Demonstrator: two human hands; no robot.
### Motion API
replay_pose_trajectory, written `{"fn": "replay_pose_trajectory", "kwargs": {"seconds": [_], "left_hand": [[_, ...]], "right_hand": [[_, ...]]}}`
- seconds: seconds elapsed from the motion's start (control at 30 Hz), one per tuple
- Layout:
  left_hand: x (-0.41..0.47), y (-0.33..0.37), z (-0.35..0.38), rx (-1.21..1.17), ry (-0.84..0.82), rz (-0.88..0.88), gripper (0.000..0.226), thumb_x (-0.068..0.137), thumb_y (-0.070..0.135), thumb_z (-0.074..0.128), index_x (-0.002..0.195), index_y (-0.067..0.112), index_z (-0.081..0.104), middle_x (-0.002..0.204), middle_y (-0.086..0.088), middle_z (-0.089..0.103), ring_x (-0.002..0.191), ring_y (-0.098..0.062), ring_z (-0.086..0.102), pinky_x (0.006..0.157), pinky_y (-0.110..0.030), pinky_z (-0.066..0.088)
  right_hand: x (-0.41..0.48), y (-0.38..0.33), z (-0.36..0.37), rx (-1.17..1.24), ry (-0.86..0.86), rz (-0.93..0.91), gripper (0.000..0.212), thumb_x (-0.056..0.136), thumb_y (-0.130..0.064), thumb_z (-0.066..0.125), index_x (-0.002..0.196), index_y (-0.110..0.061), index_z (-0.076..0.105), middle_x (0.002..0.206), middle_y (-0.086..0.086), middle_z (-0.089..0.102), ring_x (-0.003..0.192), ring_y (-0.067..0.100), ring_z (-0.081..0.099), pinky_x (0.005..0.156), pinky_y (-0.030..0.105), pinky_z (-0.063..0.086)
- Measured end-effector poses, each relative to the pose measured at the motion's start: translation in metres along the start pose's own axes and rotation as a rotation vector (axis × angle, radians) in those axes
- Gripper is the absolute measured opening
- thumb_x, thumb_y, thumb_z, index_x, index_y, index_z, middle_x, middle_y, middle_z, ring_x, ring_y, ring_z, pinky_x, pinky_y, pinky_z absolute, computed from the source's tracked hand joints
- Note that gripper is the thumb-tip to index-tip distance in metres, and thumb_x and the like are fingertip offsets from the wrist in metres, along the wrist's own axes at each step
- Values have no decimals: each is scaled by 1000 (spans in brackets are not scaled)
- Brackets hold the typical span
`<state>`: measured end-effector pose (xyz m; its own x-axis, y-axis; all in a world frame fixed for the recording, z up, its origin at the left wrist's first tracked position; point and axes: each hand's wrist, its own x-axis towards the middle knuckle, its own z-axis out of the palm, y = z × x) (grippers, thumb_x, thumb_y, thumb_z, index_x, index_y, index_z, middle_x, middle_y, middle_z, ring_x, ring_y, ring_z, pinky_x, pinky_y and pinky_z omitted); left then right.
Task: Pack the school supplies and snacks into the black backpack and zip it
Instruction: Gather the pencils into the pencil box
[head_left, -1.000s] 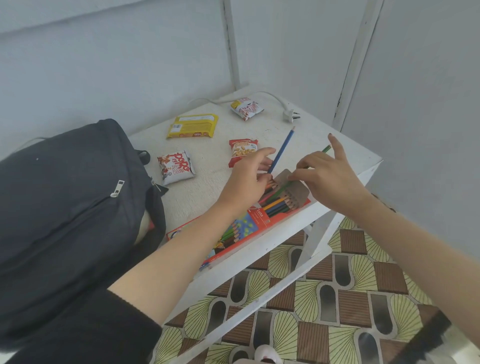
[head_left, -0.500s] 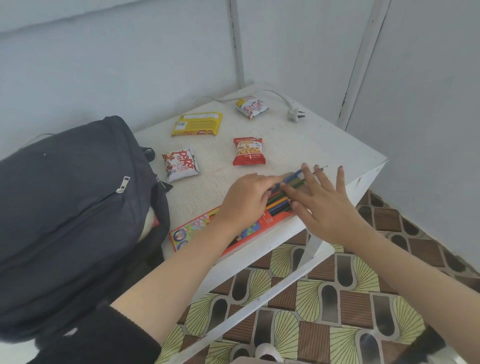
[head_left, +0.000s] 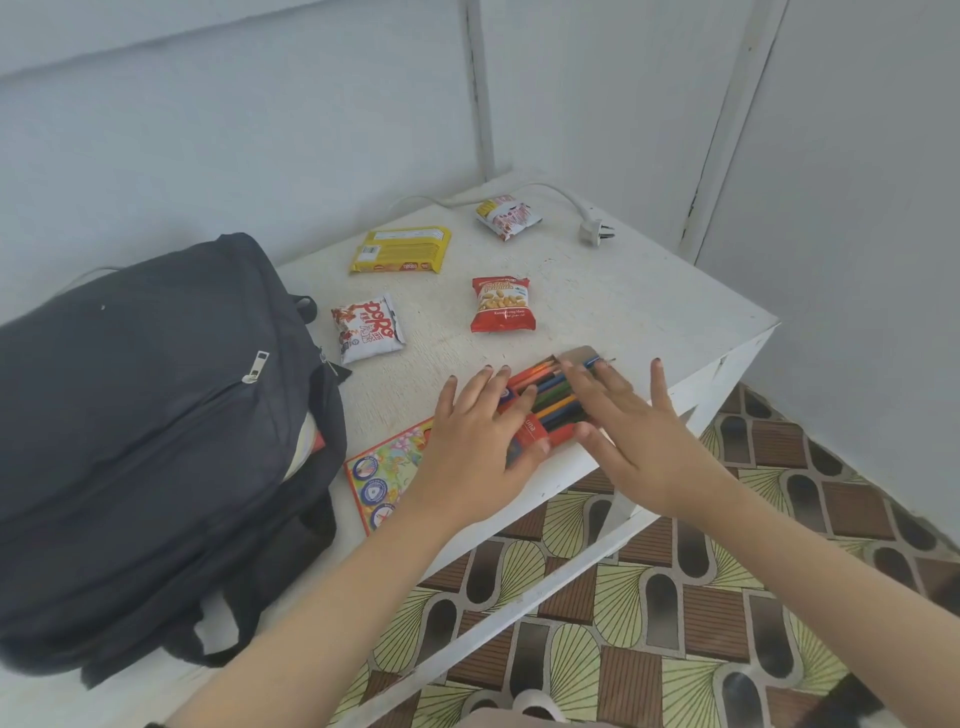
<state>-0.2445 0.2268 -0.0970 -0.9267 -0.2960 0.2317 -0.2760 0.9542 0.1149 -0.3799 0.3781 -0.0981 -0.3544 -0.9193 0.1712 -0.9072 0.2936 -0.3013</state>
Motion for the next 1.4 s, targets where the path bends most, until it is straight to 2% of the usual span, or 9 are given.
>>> {"fn": "replay_pose_trajectory", "kwargs": {"seconds": [0.1,0.17,0.37,0.53,0.63,0.8,0.97,1.17,1.4], "left_hand": [[-3,0,-2,47,-2,22,62,89,56,31,128,15,56,142,-12,44,135,-29,33,112,-49,15],[-5,1,-3,72,-9,29,64,88,57,31,130,14,54,143,-12,43,135,-29,33,112,-49,15],[-14,3,-7,38,-153,-90,86,78,71,14,148,22,17,152,-14,23,140,-31,20,113,-47,14],[-20,-3,-5,42,-119,-25,72,84,66,23,146,28,28,146,-16,34,131,-33,34,106,-46,27],[-23,-4,-5,33,-105,-14,69,85,63,27,142,27,36,143,-18,39,128,-34,39,103,-47,32],[-21,-4,-10,44,-115,-9,70,81,65,29,137,27,44,140,-16,43,124,-33,43,99,-45,35],[-17,-5,-13,61,-100,6,68,80,66,31,132,26,50,134,-14,49,117,-31,49,91,-43,41],[-25,-5,-4,93,-45,-8,74,83,64,34,144,22,31,135,-12,48,118,-28,48,93,-42,41],[-23,-3,-4,39,-27,-49,68,79,65,37,128,19,51,130,-9,52,114,-27,52,92,-41,42]], "right_hand": [[1,-2,-3,86,56,32,65,94,-53,6,151,-23,9,155,2,26,146,17,4,112,43,-20],[4,0,-3,-34,73,133,69,92,-53,2,152,-20,7,157,6,17,146,22,0,109,42,-24],[6,1,1,-265,7,185,84,85,-57,-13,150,-10,13,158,3,15,147,18,-1,104,50,-30],[0,-10,3,-218,22,62,75,94,-54,2,145,-8,34,149,4,38,144,16,15,108,53,-24],[-4,-12,3,-156,27,42,76,92,-56,-1,147,-13,31,152,0,32,140,6,2,107,50,-28],[-5,-9,5,-270,8,132,84,90,-57,-11,149,-10,25,157,5,20,146,18,1,105,48,-30],[-3,-8,11,-284,-14,177,84,86,-59,-11,150,-13,18,159,2,11,145,14,-10,102,48,-33],[-3,-8,12,-249,-17,162,83,85,-61,-11,150,-20,19,159,1,9,146,18,-8,102,46,-33],[-3,-9,9,-137,-14,175,83,84,-61,-11,151,-21,18,159,0,6,146,18,-9,106,49,-24]]}}
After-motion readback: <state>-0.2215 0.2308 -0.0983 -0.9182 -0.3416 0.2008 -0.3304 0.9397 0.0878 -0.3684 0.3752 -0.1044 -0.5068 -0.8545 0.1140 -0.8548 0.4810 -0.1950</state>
